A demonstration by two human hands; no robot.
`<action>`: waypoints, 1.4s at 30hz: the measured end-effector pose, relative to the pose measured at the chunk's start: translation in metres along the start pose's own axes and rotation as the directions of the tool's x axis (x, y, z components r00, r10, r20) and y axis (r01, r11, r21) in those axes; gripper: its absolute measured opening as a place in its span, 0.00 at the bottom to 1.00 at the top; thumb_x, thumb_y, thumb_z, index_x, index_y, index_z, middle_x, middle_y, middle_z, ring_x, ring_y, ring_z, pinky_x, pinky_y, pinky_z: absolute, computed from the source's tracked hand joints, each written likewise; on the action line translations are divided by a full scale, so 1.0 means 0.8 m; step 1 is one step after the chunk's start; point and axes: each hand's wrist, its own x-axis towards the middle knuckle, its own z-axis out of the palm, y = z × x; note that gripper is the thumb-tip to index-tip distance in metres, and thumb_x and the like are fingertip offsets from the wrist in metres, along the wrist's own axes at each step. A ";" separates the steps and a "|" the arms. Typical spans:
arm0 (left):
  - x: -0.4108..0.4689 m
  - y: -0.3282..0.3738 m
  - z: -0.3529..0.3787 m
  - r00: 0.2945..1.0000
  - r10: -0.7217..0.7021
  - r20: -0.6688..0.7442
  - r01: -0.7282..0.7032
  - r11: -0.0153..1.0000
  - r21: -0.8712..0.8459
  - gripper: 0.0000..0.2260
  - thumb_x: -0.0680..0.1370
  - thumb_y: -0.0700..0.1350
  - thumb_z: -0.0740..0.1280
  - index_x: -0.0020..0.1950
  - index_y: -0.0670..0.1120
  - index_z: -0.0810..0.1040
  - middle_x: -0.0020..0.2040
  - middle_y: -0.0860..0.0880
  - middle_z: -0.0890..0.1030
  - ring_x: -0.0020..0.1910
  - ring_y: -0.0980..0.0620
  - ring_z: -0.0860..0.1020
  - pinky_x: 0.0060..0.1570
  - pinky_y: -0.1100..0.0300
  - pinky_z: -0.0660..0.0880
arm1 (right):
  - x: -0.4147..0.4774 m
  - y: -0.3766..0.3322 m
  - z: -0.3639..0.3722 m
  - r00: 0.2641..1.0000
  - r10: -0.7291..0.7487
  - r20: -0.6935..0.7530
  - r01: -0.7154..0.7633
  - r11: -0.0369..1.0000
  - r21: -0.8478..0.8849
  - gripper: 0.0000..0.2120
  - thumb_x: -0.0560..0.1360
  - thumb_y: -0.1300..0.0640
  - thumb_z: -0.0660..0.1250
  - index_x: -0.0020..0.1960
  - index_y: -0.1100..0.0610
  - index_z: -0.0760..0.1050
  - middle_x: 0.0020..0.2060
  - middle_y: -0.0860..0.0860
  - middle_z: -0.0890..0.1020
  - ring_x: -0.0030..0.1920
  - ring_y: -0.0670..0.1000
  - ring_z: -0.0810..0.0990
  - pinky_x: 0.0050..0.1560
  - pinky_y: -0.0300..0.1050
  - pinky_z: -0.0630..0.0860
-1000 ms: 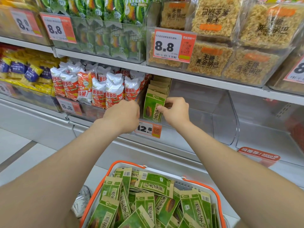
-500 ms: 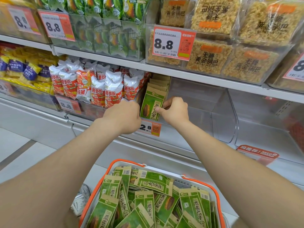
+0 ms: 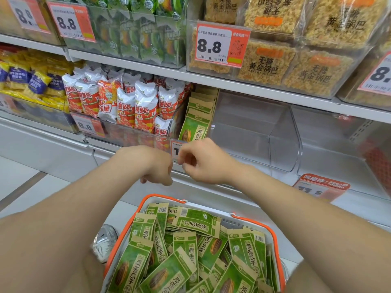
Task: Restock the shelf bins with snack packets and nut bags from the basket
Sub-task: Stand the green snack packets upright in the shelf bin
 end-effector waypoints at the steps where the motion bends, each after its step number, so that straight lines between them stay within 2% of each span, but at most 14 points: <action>1: 0.001 0.001 0.004 1.000 -0.004 0.027 0.004 1.000 0.023 0.17 0.82 0.58 0.65 0.63 0.48 0.82 0.46 0.51 0.85 0.45 0.50 0.86 0.47 0.55 0.79 | -0.005 -0.003 0.008 0.991 0.005 0.133 -0.003 1.000 -0.018 0.10 0.71 0.63 0.68 0.48 0.54 0.85 0.39 0.47 0.85 0.39 0.47 0.80 0.47 0.43 0.78; 4: 0.011 0.004 0.023 0.999 -0.008 0.051 0.004 0.997 0.083 0.17 0.81 0.58 0.66 0.62 0.49 0.83 0.52 0.49 0.86 0.49 0.49 0.86 0.52 0.53 0.81 | -0.020 -0.006 0.042 0.902 0.067 0.427 -0.035 0.996 -0.081 0.15 0.73 0.65 0.66 0.54 0.56 0.86 0.45 0.50 0.87 0.43 0.48 0.81 0.49 0.42 0.78; 9: 0.024 0.014 0.042 0.997 0.065 0.038 -0.070 0.988 0.141 0.16 0.83 0.53 0.62 0.65 0.47 0.82 0.63 0.45 0.83 0.59 0.43 0.83 0.56 0.51 0.78 | -0.033 -0.006 0.117 0.773 0.095 0.628 0.065 0.972 -0.228 0.16 0.77 0.60 0.64 0.63 0.55 0.82 0.55 0.54 0.84 0.58 0.56 0.79 0.57 0.53 0.79; 13: 0.034 0.022 0.048 0.994 0.108 0.006 -0.107 0.978 0.178 0.05 0.83 0.44 0.62 0.55 0.50 0.77 0.57 0.44 0.79 0.47 0.43 0.70 0.47 0.53 0.68 | -0.035 -0.015 0.169 0.753 0.102 0.650 0.075 0.968 -0.239 0.06 0.78 0.58 0.64 0.54 0.57 0.74 0.47 0.55 0.79 0.49 0.60 0.79 0.50 0.59 0.81; 16: 0.036 0.031 0.049 0.993 0.119 0.006 -0.118 0.976 0.183 0.14 0.83 0.41 0.61 0.66 0.47 0.80 0.65 0.43 0.80 0.48 0.44 0.70 0.48 0.54 0.70 | -0.028 -0.017 0.210 0.780 0.076 0.621 0.022 0.989 -0.148 0.19 0.78 0.63 0.62 0.68 0.54 0.71 0.61 0.59 0.78 0.57 0.61 0.79 0.57 0.59 0.79; 18: 0.032 0.039 0.046 0.992 0.125 0.005 -0.124 0.977 0.173 0.18 0.83 0.38 0.61 0.71 0.47 0.78 0.69 0.44 0.79 0.49 0.44 0.74 0.49 0.54 0.74 | -0.023 -0.019 0.229 0.739 0.128 0.661 -0.131 0.990 -0.045 0.31 0.79 0.65 0.60 0.79 0.46 0.63 0.76 0.58 0.65 0.66 0.63 0.76 0.63 0.61 0.76; 21: 0.029 0.046 0.039 0.986 0.166 -0.009 -0.163 0.977 0.138 0.19 0.82 0.37 0.60 0.72 0.46 0.77 0.69 0.45 0.78 0.58 0.43 0.79 0.58 0.50 0.78 | -0.016 -0.018 0.242 0.687 0.164 0.708 -0.261 0.965 0.031 0.32 0.81 0.64 0.55 0.82 0.44 0.59 0.81 0.57 0.57 0.76 0.64 0.66 0.72 0.59 0.69; 24: 0.028 0.045 0.031 0.982 0.187 -0.036 -0.181 0.975 0.127 0.19 0.83 0.37 0.60 0.73 0.46 0.76 0.70 0.44 0.77 0.60 0.43 0.78 0.58 0.50 0.77 | -0.010 -0.023 0.244 0.701 0.175 0.692 -0.325 0.941 0.092 0.25 0.80 0.66 0.55 0.76 0.57 0.72 0.75 0.58 0.71 0.74 0.59 0.70 0.72 0.51 0.69; 26: 0.028 0.042 0.028 0.983 0.179 -0.043 -0.173 0.977 0.122 0.20 0.83 0.37 0.60 0.74 0.46 0.75 0.71 0.43 0.77 0.55 0.44 0.76 0.54 0.52 0.75 | -0.008 -0.027 0.242 0.726 0.205 0.656 -0.410 0.896 0.173 0.22 0.81 0.68 0.55 0.71 0.61 0.76 0.65 0.56 0.80 0.59 0.52 0.80 0.56 0.39 0.76; 28: 0.027 0.038 0.026 0.984 0.174 -0.034 -0.168 0.977 0.132 0.21 0.82 0.36 0.60 0.75 0.46 0.74 0.71 0.43 0.76 0.59 0.43 0.78 0.55 0.51 0.76 | -0.007 -0.032 0.240 0.742 0.229 0.630 -0.468 0.849 0.243 0.19 0.83 0.67 0.55 0.69 0.62 0.78 0.49 0.50 0.82 0.41 0.44 0.77 0.37 0.30 0.72; 34: 0.023 0.029 0.023 0.990 0.142 -0.012 -0.138 0.974 0.177 0.23 0.80 0.36 0.61 0.75 0.47 0.74 0.60 0.47 0.74 0.50 0.45 0.69 0.49 0.53 0.72 | -0.007 -0.032 0.237 0.799 0.428 0.424 -0.575 0.751 0.325 0.11 0.78 0.65 0.67 0.50 0.57 0.88 0.50 0.50 0.88 0.52 0.49 0.83 0.61 0.48 0.80; 37: 0.016 0.027 0.020 0.994 0.108 -0.015 -0.103 0.976 0.190 0.19 0.80 0.36 0.62 0.69 0.46 0.77 0.64 0.45 0.79 0.49 0.45 0.73 0.49 0.53 0.74 | -0.004 -0.028 0.208 0.786 0.518 0.337 -0.618 0.678 0.398 0.10 0.75 0.67 0.66 0.41 0.56 0.83 0.39 0.48 0.85 0.40 0.53 0.87 0.50 0.54 0.86; 40: 0.000 0.028 0.013 0.996 0.081 -0.050 -0.069 0.978 0.196 0.04 0.80 0.38 0.64 0.48 0.45 0.78 0.49 0.46 0.80 0.43 0.46 0.76 0.47 0.52 0.77 | 0.003 -0.021 0.170 0.795 0.563 0.225 -0.599 0.671 0.437 0.09 0.74 0.66 0.67 0.37 0.57 0.77 0.36 0.53 0.82 0.33 0.55 0.87 0.28 0.44 0.81; 42: -0.013 0.029 0.007 0.997 0.070 -0.034 -0.061 0.972 0.227 0.07 0.81 0.41 0.68 0.43 0.46 0.75 0.40 0.48 0.76 0.40 0.47 0.76 0.51 0.51 0.79 | 0.007 -0.020 0.146 0.793 0.586 0.167 -0.585 0.657 0.475 0.10 0.72 0.66 0.72 0.34 0.56 0.78 0.34 0.51 0.81 0.33 0.55 0.86 0.25 0.44 0.79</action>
